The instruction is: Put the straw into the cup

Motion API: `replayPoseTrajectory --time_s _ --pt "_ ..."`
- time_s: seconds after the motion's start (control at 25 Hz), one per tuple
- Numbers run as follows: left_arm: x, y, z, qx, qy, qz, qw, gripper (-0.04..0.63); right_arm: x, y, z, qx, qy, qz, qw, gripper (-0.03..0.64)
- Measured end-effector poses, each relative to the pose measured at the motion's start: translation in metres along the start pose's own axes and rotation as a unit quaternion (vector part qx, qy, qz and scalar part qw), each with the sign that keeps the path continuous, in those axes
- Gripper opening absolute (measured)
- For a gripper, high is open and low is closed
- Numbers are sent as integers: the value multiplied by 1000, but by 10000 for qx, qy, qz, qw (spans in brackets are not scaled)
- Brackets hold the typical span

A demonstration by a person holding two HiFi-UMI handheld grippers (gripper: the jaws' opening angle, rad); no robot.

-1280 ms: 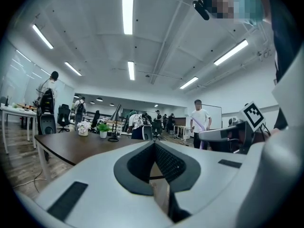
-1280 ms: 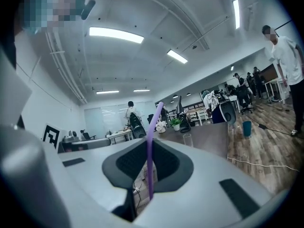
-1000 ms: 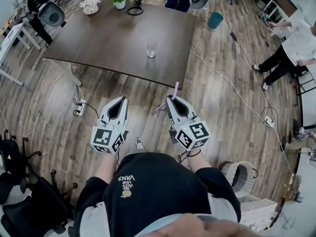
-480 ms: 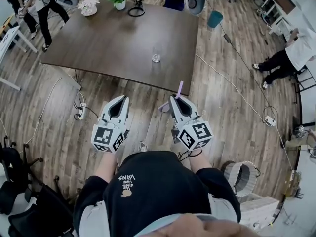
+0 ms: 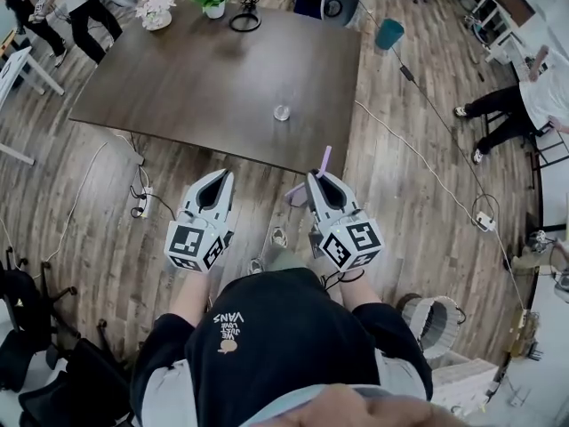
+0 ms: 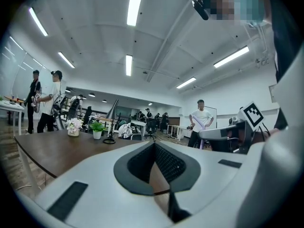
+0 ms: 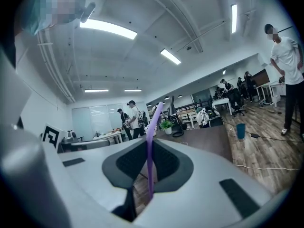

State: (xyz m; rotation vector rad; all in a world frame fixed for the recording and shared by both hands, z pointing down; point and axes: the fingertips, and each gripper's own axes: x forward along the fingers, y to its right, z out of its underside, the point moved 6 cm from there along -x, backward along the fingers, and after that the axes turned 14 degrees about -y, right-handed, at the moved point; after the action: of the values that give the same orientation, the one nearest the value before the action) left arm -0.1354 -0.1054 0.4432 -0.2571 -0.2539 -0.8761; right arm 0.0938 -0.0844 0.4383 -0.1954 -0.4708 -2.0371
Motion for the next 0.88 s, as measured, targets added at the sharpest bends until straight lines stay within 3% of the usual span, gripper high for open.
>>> replayPoseTrajectory --time_s 0.88 --pt "106 -31 -46 -100 135 -610 9980 9 90 97 -62 -234 -79 -630 9977 44"
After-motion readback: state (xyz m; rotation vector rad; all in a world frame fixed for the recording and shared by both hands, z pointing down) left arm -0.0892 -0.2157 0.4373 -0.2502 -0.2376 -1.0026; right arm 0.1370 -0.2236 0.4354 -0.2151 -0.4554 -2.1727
